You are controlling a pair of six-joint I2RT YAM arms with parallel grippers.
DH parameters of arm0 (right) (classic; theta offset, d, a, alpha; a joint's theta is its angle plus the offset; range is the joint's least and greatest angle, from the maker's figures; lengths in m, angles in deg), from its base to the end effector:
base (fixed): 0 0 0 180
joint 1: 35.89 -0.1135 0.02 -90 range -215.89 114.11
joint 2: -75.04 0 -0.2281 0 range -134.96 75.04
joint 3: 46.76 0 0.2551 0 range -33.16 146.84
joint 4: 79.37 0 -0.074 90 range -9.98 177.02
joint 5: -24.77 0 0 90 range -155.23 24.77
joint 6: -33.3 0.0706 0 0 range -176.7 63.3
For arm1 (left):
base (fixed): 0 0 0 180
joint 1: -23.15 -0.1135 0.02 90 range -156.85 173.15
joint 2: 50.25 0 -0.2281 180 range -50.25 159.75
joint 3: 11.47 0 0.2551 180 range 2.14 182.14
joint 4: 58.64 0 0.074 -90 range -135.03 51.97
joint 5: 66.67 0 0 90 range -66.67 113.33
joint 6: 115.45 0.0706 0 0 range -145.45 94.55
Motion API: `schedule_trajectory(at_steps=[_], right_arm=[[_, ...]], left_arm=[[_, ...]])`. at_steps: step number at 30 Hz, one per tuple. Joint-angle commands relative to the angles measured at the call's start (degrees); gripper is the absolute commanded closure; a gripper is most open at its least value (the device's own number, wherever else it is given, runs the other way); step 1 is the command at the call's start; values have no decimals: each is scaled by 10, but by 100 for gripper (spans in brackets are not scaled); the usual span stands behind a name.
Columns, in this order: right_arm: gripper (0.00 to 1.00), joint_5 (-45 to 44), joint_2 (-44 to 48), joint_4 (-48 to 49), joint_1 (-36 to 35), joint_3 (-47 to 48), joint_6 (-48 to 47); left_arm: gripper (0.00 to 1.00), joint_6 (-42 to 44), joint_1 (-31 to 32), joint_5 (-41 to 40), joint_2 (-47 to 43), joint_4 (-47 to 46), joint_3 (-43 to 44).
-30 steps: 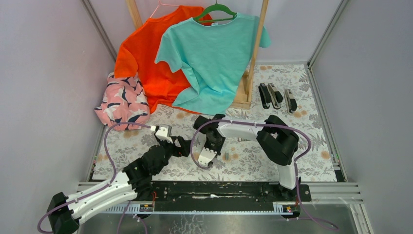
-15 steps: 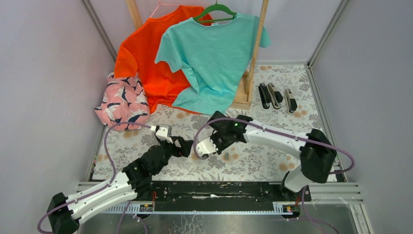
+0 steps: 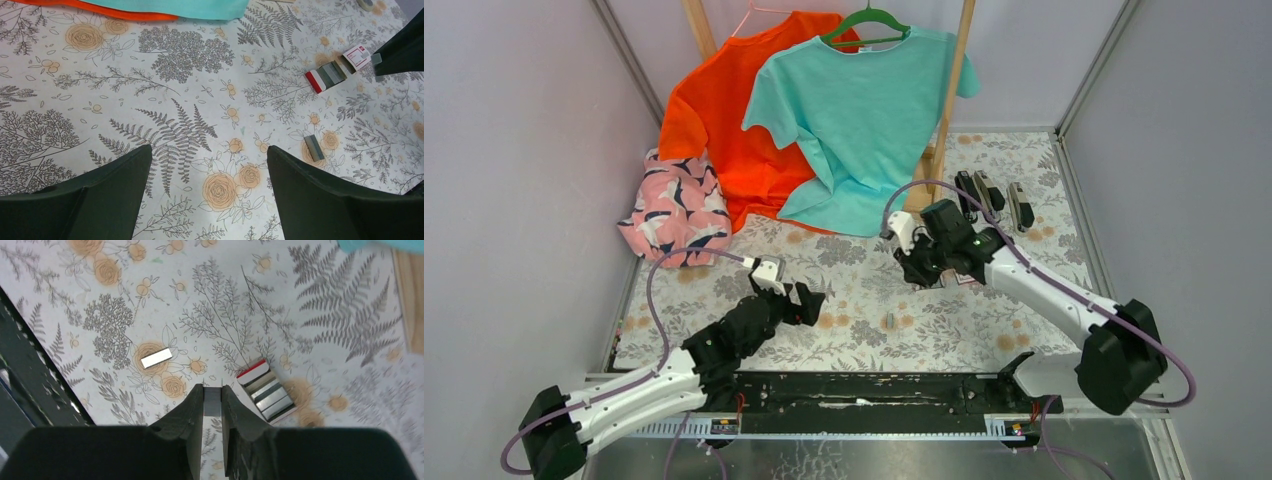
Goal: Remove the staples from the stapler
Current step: Pick up the staple at the center of the board, then place the staple in the staple box.
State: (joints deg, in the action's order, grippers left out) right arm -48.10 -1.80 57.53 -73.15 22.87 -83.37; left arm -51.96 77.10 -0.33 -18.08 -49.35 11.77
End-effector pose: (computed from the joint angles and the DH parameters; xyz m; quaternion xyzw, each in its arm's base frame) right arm 0.2353 0.2051 0.1947 -0.5353 0.7623 0.1705 0.3213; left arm 0.1469 -0.1536 0.1520 0.0713 0.7988 -0.2438 0.5453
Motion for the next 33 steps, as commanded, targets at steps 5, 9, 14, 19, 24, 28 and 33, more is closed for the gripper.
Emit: schedule_trajectory(at_steps=[5,9,14,19,24,28,33], right_arm=[[85,-16,60,139,69,-88,269],[85,-36,54,156,82,-105,309],[85,-45,45,169,87,-110,327],[85,-58,33,182,93,-121,339],[84,-87,32,189,95,-131,341],[84,-107,34,193,94,-140,343],[83,-138,25,202,95,-153,354]], left_arm=[[8,-5,-1,13,13,-53,8],[8,-5,-1,16,19,-54,11],[8,-5,-2,19,21,-57,12],[8,-6,-1,25,24,-67,10],[8,-6,-1,28,29,-70,10],[8,-6,-1,28,31,-76,9],[8,-4,-2,29,37,-76,11]])
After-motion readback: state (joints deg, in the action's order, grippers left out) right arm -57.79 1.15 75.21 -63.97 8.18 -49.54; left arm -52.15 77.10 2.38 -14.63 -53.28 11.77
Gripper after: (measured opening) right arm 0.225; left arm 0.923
